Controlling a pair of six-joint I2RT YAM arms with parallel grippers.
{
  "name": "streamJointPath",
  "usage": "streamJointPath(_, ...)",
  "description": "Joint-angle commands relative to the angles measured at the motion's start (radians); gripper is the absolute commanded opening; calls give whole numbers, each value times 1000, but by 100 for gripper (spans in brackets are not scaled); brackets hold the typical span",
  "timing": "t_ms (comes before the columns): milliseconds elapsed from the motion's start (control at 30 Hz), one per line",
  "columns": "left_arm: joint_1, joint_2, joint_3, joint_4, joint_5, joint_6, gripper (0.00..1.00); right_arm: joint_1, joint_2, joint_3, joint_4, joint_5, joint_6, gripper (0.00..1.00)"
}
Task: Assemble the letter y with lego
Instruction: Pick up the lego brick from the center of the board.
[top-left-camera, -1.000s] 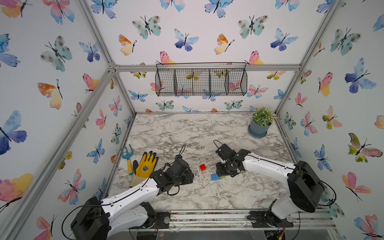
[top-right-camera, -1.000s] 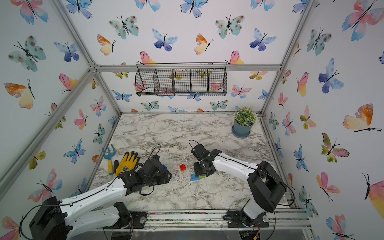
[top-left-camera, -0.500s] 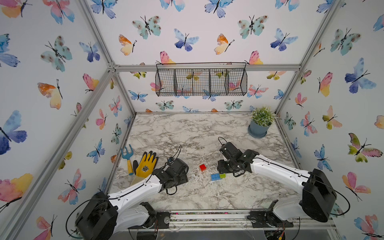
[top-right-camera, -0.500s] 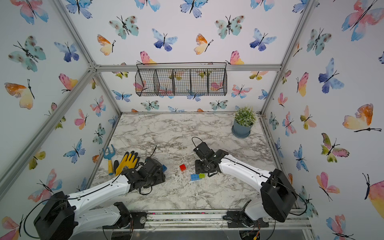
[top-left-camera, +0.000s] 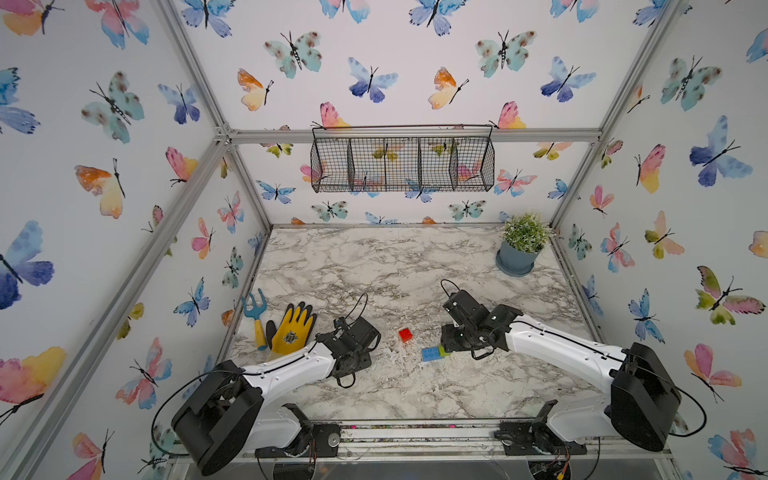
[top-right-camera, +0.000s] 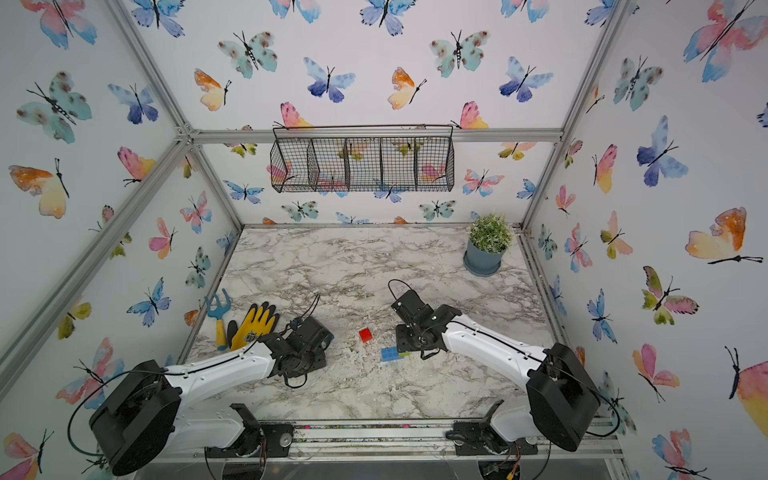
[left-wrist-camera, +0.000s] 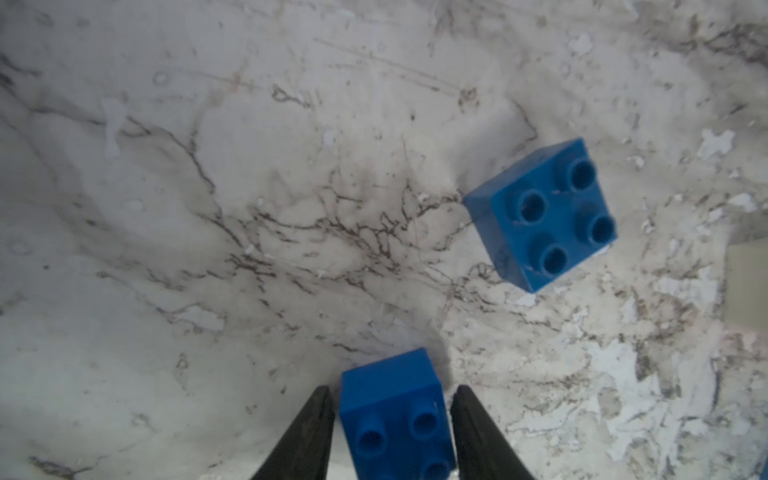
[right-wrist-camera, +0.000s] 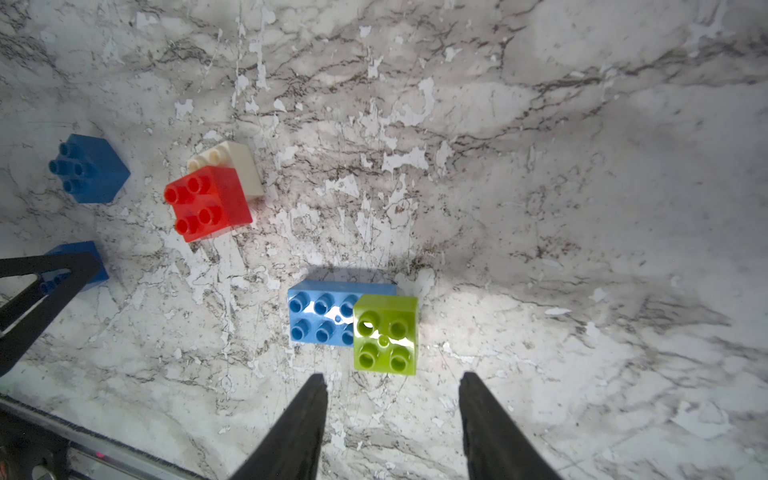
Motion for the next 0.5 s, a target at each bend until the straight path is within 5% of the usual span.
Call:
streamJointPath(0, 4, 4, 25, -1, 2, 9, 37, 4, -23, -21, -7, 32, 14, 54)
streamJointPath(467, 4, -25, 36, -32, 10, 35, 39, 4, -2, -35, 16, 10, 11, 54)
